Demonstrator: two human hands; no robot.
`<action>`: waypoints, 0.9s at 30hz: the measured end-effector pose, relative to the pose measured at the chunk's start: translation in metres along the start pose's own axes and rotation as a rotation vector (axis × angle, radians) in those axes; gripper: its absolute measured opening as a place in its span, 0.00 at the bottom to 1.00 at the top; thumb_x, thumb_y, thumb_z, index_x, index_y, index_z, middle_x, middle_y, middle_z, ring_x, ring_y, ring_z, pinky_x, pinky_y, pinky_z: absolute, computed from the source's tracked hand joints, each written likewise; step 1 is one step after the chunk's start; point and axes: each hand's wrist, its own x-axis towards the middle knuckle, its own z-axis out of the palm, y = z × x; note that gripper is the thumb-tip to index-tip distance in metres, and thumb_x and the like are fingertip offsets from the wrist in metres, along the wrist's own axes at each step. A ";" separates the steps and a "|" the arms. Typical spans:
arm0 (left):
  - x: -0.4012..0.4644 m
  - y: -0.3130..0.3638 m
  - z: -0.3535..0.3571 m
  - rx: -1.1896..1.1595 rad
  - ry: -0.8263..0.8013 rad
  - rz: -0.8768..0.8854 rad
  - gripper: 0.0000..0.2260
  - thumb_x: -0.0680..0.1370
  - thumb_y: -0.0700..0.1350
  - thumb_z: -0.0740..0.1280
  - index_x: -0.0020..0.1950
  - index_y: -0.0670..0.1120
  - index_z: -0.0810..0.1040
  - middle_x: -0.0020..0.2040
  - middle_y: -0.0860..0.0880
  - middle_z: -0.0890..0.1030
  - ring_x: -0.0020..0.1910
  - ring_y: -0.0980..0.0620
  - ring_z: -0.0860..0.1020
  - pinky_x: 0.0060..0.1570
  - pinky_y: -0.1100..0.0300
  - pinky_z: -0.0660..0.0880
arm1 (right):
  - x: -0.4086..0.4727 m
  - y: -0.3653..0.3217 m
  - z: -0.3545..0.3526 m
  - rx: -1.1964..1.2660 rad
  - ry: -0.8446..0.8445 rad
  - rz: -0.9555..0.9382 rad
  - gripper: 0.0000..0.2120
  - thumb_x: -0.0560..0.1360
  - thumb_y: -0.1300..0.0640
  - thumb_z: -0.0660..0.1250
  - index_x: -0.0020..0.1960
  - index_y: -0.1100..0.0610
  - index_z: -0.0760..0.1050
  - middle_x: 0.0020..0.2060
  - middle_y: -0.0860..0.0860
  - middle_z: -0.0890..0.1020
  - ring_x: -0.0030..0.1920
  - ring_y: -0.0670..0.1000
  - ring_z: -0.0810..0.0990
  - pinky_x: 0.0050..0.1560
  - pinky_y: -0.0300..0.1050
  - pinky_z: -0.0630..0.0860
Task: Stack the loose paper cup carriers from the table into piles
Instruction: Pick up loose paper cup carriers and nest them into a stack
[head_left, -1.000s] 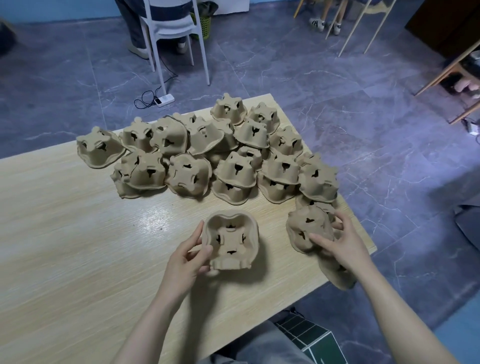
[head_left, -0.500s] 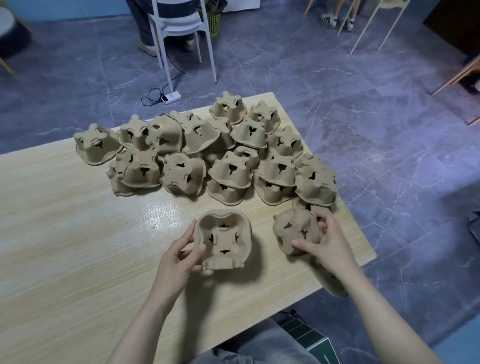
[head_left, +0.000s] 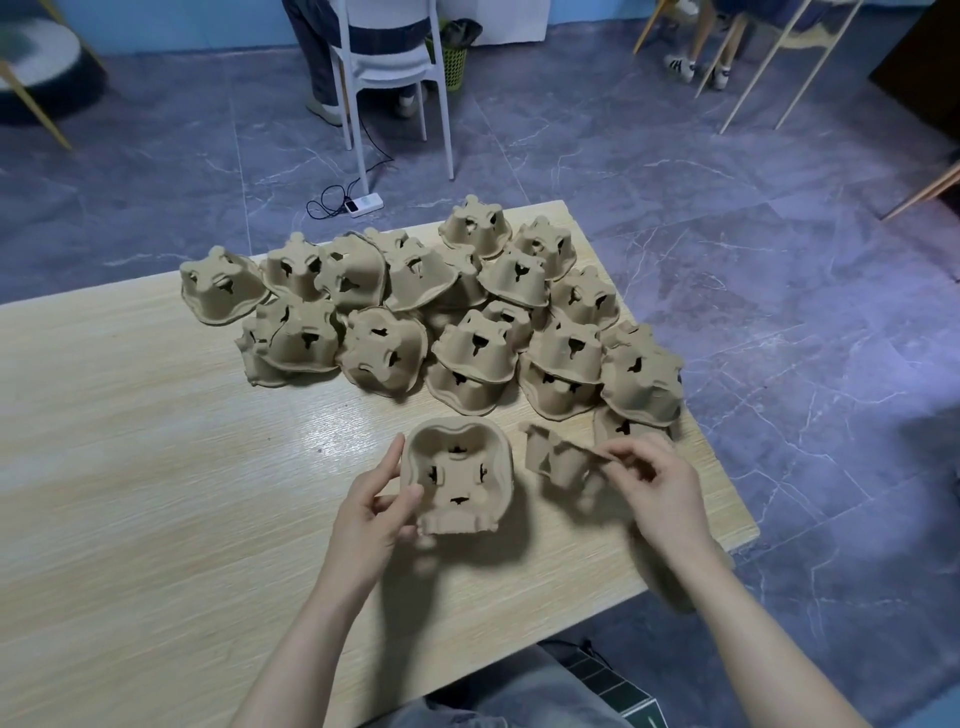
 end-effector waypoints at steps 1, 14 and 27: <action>-0.001 0.001 -0.001 0.003 0.000 0.009 0.25 0.79 0.41 0.68 0.70 0.63 0.69 0.59 0.44 0.76 0.37 0.57 0.74 0.39 0.65 0.78 | 0.000 -0.005 -0.001 0.022 0.019 -0.038 0.18 0.71 0.71 0.71 0.43 0.46 0.82 0.42 0.48 0.79 0.41 0.44 0.75 0.43 0.30 0.69; -0.006 0.011 -0.014 0.045 -0.072 0.021 0.13 0.81 0.46 0.63 0.61 0.62 0.78 0.62 0.57 0.74 0.62 0.56 0.74 0.54 0.63 0.76 | 0.007 -0.070 0.042 0.229 -0.026 -0.376 0.16 0.68 0.76 0.70 0.43 0.55 0.82 0.45 0.48 0.82 0.46 0.49 0.80 0.46 0.36 0.75; 0.001 0.034 -0.021 -0.144 -0.001 -0.128 0.22 0.79 0.60 0.58 0.55 0.47 0.84 0.52 0.52 0.85 0.54 0.58 0.81 0.45 0.62 0.78 | -0.015 -0.049 0.070 0.105 -0.224 -0.305 0.15 0.69 0.72 0.67 0.43 0.53 0.82 0.53 0.48 0.81 0.57 0.48 0.80 0.59 0.40 0.74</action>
